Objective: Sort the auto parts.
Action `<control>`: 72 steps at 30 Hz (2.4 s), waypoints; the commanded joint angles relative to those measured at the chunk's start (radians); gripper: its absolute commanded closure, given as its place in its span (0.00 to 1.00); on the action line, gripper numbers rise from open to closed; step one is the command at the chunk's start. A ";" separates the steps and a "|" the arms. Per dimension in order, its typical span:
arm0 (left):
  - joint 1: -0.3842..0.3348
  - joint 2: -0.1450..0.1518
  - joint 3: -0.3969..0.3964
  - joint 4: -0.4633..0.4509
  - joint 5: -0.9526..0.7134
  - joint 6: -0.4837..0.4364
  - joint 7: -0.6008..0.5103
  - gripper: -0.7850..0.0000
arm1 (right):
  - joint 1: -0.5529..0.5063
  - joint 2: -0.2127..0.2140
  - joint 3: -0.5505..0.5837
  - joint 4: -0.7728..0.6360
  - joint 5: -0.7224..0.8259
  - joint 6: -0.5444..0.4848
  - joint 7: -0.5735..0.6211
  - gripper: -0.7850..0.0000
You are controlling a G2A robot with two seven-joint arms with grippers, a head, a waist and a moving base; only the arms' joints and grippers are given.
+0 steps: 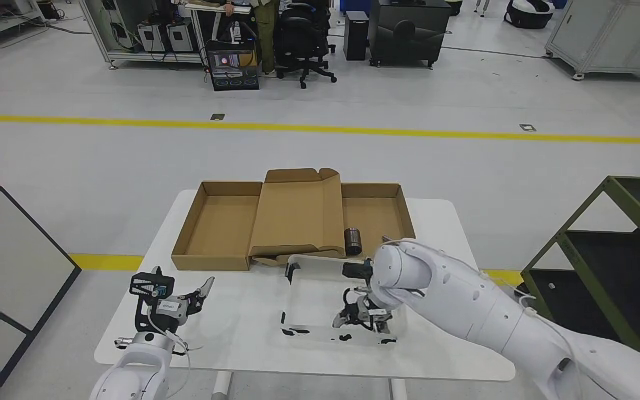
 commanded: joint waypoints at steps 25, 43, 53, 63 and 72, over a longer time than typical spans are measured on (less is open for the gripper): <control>0.000 0.000 0.000 0.000 0.000 0.000 0.000 0.00 | 0.016 -0.046 -0.041 0.054 -0.007 0.018 -0.018 0.05; 0.000 0.000 0.000 0.000 0.000 0.000 0.000 0.00 | 0.031 -0.020 -0.025 0.044 0.009 -0.040 0.040 0.00; 0.000 0.000 0.000 0.000 0.000 0.000 0.000 0.00 | 0.026 -0.047 -0.041 0.091 -0.002 -0.042 0.043 0.00; 0.000 0.000 0.000 0.000 0.000 0.000 0.000 0.00 | 0.017 -0.091 -0.041 0.134 -0.026 -0.025 0.025 0.34; 0.000 0.000 0.000 0.000 0.000 0.000 0.000 0.00 | 0.042 -0.104 -0.025 0.146 -0.010 -0.003 0.002 0.67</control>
